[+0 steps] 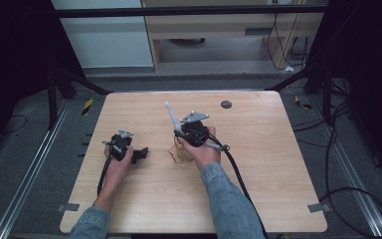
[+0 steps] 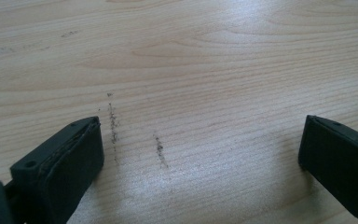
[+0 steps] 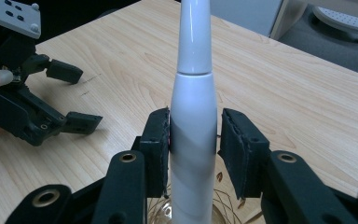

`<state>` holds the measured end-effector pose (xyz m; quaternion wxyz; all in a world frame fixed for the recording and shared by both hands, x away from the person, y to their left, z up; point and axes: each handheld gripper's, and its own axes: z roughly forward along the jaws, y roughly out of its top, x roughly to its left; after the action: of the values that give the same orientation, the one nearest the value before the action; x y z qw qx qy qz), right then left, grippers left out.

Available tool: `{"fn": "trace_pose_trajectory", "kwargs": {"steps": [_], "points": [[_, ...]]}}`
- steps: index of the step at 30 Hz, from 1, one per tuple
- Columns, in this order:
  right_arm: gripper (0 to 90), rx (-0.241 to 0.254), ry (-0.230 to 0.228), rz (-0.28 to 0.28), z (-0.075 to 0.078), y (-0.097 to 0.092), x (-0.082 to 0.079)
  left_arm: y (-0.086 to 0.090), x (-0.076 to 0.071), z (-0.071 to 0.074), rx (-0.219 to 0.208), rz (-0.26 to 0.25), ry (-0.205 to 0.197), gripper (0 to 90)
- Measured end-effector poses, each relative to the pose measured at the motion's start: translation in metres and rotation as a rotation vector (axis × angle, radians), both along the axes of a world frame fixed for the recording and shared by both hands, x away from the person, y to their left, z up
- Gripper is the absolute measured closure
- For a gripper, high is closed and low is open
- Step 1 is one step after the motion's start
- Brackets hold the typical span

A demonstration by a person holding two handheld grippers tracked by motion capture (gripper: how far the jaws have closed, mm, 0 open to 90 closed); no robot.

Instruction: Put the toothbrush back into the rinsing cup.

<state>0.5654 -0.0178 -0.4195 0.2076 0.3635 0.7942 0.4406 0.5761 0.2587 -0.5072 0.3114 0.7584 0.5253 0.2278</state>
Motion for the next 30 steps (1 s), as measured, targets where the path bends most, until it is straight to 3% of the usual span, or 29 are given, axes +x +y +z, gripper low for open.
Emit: {"fn": "trace_pose_trajectory", "kwargs": {"steps": [23, 30], "points": [[56.7, -0.036, -0.013, 0.007, 0.009, -0.005, -0.007, 0.0, 0.0, 0.0, 0.0, 0.0, 0.0, 0.0], [46.1, -0.032, -0.011, -0.004, 0.011, -0.006, -0.008, 0.0, 0.0, 0.0, 0.0, 0.0, 0.0, 0.0]]}}
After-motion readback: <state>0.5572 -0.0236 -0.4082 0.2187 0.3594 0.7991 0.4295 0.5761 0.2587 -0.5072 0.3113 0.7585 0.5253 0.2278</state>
